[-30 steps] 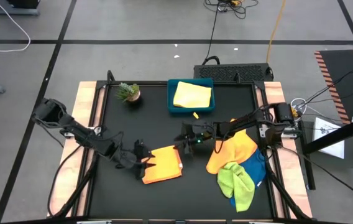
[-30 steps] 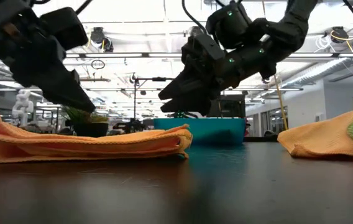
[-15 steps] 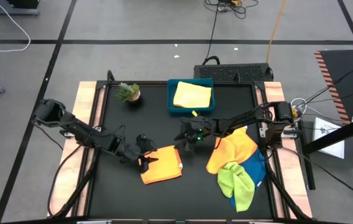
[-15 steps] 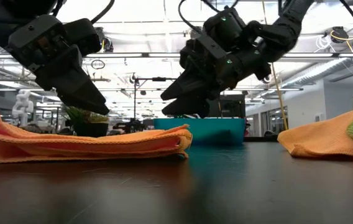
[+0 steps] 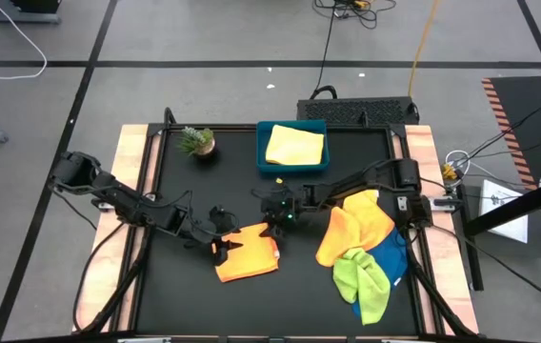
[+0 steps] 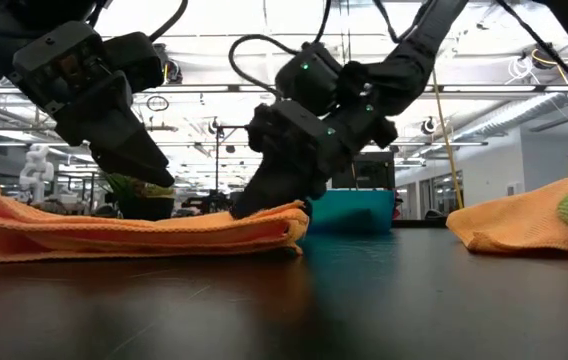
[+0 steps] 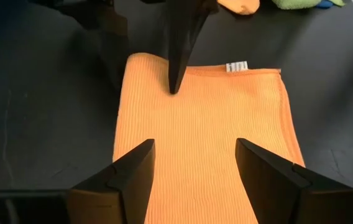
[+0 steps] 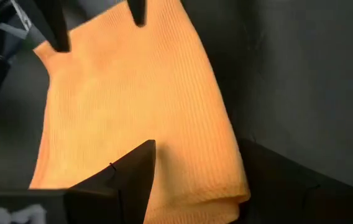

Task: Fold microfiber towels
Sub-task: Stack the left orange microfiber cloth on top of the yellow microfiber cloth into the blue bin

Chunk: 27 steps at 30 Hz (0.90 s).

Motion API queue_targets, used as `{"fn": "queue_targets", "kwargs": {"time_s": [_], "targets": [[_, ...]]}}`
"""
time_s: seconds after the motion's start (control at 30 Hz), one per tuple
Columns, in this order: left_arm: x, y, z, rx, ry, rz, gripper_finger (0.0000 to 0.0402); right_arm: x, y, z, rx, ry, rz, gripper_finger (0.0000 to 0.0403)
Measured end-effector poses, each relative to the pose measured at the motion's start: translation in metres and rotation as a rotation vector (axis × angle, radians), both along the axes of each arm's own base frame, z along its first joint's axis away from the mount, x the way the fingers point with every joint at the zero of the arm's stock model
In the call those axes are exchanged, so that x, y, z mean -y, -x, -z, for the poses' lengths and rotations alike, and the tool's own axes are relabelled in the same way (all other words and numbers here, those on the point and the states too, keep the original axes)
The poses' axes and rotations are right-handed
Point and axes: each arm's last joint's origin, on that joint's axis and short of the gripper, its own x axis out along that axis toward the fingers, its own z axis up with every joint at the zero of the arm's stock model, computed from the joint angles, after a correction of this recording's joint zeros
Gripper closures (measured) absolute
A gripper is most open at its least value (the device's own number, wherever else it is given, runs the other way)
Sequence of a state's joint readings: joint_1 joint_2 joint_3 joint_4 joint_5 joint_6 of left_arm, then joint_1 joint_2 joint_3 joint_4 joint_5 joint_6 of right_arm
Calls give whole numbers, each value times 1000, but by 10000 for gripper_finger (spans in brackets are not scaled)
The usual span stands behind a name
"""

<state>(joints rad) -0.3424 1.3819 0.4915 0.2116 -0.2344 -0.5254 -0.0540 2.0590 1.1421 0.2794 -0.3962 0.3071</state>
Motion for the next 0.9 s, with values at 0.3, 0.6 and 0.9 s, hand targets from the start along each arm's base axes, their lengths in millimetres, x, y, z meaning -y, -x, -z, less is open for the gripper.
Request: {"fn": "queue_targets", "kwargs": {"time_s": [0.3, 0.6, 0.9], "targets": [[-3, -1, 0, -1, -12, -2, 176, 1, 4, 2, -43, -4, -14, 262], [-14, -1, 3, -47, -19, -25, 176, -2, 3, 1, 18, 77, -97, 388], [-38, -4, 6, -101, 24, -41, 176, -25, 3, -16, 103, 371, -144, 398]]}}
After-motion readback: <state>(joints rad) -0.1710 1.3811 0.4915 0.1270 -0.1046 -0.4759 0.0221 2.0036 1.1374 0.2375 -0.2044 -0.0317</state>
